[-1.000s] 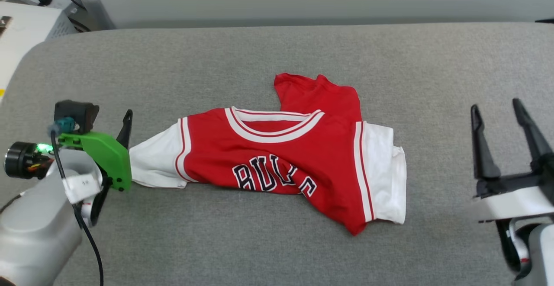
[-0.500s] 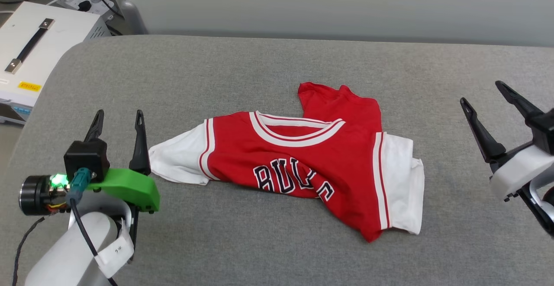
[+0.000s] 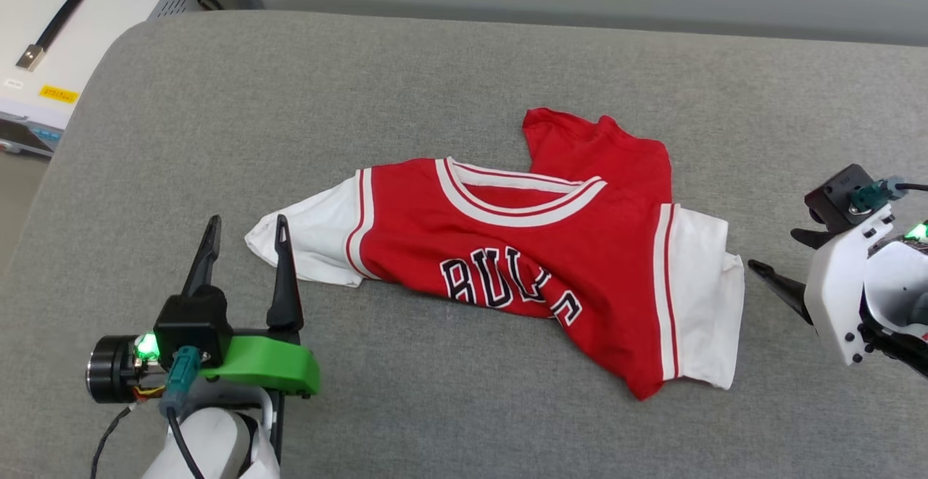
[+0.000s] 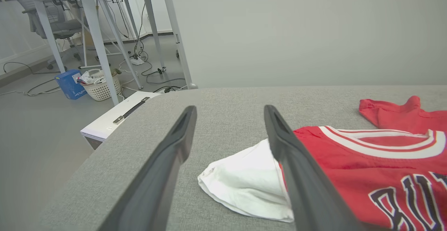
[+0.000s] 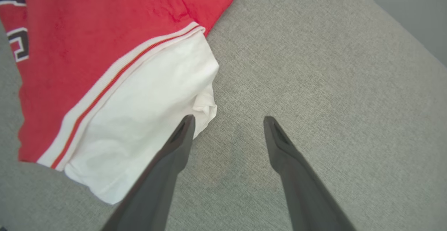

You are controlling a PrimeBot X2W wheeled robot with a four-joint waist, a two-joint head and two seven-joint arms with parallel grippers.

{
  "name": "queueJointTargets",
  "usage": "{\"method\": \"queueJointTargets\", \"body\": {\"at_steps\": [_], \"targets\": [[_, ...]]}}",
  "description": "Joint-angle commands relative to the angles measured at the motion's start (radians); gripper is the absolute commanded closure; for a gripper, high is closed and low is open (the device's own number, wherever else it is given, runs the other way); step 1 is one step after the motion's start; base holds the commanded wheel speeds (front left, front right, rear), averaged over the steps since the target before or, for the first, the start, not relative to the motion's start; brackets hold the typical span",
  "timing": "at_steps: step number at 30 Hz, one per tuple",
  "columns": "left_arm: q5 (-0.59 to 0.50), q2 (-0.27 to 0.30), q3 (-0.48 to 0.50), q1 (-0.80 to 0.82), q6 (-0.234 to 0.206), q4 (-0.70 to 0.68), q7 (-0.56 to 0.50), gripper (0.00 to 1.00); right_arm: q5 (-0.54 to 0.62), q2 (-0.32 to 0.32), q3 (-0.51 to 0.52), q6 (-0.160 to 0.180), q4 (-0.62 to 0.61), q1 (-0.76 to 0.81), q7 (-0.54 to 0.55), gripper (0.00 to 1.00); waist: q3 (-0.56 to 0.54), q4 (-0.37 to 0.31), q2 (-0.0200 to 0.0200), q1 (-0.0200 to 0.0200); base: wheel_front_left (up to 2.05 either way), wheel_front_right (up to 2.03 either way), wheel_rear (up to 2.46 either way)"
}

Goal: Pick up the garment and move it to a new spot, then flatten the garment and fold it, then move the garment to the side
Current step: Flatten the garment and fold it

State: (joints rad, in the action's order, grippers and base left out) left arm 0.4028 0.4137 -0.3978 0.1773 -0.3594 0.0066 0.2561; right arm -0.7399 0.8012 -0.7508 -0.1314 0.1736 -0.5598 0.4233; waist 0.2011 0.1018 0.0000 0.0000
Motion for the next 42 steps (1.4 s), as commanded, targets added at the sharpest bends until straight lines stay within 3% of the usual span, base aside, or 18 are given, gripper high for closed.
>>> {"method": "queueJointTargets", "body": {"at_steps": [1, 8, 16, 17, 18, 25, 33, 39, 42], "targets": [[-0.019, -0.021, 0.015, -0.014, 0.015, 0.001, 0.006, 0.0, -0.019, 0.0, -0.02, 0.001, 0.013, -0.032, 0.015, 0.0, 0.035, 0.025, 0.0, 0.0, 0.0, 0.0, 0.0], [-0.085, -0.097, 0.077, -0.002, 0.082, 0.031, 0.006, 0.0, -0.041, -0.06, -0.138, 0.001, 0.126, -0.09, 0.01, 0.0, 0.082, 0.053, 0.0, 0.0, 0.0, 0.0, 0.0], [-0.144, -0.142, 0.157, -0.018, 0.131, 0.049, 0.006, 0.0, -0.064, -0.126, -0.257, 0.001, 0.26, -0.083, -0.069, 0.02, 0.085, 0.037, 0.0, 0.0, 0.0, 0.0, 0.0], [-0.149, -0.144, 0.167, -0.02, 0.134, 0.052, 0.006, 0.0, -0.063, -0.129, -0.263, 0.001, 0.265, -0.088, -0.089, 0.55, 0.082, 0.031, 0.0, 0.0, 0.0, 0.0, 0.0], [-0.157, -0.146, 0.178, -0.021, 0.14, 0.053, 0.006, 0.0, -0.067, -0.131, -0.265, 0.001, 0.273, -0.094, -0.118, 1.0, 0.079, 0.024, 0.0, 0.0, 0.0, 0.0, 0.0], [-0.177, -0.139, 0.247, -0.01, 0.187, 0.075, 0.006, 0.0, -0.084, -0.117, -0.216, 0.001, 0.303, -0.114, -0.325, 1.0, 0.031, -0.019, 0.0, 0.0, 0.0, 0.0, 0.0], [-0.173, -0.043, 0.296, 0.098, 0.291, 0.118, -0.006, 0.0, -0.096, -0.051, -0.113, 0.001, 0.278, -0.032, -0.454, 1.0, -0.006, -0.058, 0.0, 0.0, 0.0, 0.0, 0.0], [-0.131, 0.043, 0.27, 0.252, 0.41, 0.146, -0.176, 0.0, -0.088, -0.03, -0.015, 0.001, 0.243, 0.036, -0.471, 1.0, 0.003, -0.08, 0.0, 0.0, 0.0, 0.0, 0.0], [-0.099, 0.079, 0.234, 0.32, 0.451, 0.163, -0.336, 0.0, -0.072, -0.027, 0.03, 0.001, 0.224, 0.065, -0.463, 1.0, 0.014, -0.087, 0.0, 0.0, 0.0, 0.0, 0.0]]}}
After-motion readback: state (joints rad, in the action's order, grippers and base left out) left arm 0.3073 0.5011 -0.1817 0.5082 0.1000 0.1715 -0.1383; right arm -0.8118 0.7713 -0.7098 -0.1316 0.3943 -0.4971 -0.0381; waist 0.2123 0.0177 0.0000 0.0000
